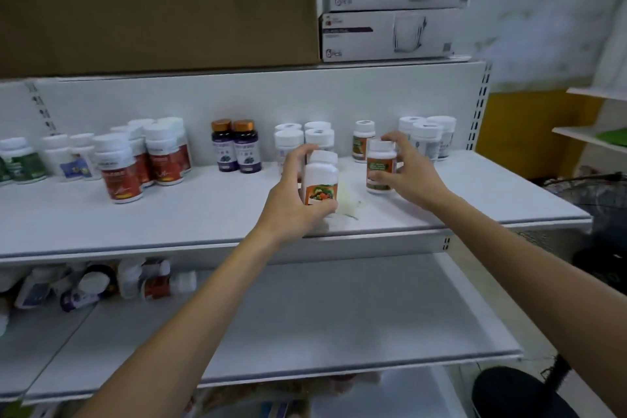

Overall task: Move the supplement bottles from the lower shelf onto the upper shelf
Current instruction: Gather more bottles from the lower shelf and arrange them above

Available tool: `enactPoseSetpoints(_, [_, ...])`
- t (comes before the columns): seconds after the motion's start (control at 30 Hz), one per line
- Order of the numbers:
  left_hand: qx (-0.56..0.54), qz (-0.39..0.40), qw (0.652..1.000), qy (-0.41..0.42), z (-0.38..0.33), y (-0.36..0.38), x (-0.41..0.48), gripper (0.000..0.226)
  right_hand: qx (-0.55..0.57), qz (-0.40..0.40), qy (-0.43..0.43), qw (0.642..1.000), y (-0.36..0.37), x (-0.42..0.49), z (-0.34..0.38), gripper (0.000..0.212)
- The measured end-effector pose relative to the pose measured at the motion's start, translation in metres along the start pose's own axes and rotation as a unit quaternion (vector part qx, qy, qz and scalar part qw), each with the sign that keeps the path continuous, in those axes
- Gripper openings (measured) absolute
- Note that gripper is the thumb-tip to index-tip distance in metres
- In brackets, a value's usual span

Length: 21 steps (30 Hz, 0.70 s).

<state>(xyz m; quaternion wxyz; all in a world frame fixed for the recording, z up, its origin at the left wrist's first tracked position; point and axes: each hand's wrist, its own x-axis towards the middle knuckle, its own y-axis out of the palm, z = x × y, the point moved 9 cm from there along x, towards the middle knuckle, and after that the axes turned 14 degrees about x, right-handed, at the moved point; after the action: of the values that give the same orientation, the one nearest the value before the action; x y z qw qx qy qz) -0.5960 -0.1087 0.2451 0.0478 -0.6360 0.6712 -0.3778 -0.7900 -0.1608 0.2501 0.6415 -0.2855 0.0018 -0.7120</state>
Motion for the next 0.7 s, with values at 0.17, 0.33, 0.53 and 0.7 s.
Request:
enactPoseSetpoints(0.17, [-0.002,0.007,1.0,0.0,-0.004,0.036,0.039,0.076,-0.141,-0.009,-0.036,0.989,-0.016,0.044,-0.017,0.064])
enactPoseSetpoints(0.33, [0.004,-0.001,1.0,-0.007,-0.005,0.049,0.065,0.076,-0.255,-0.035,-0.034,0.966,-0.016,0.075,-0.024,0.052])
enactPoseSetpoints(0.53, [0.035,-0.009,0.999,-0.011,0.0,0.044,0.085,0.076,-0.335,-0.008,-0.051,0.941,0.004,0.1,-0.021,0.046])
enactPoseSetpoints(0.7, [0.049,-0.02,0.998,-0.018,0.007,0.042,0.088,0.076,-0.355,-0.012,-0.049,0.933,0.009,0.111,-0.026,0.043])
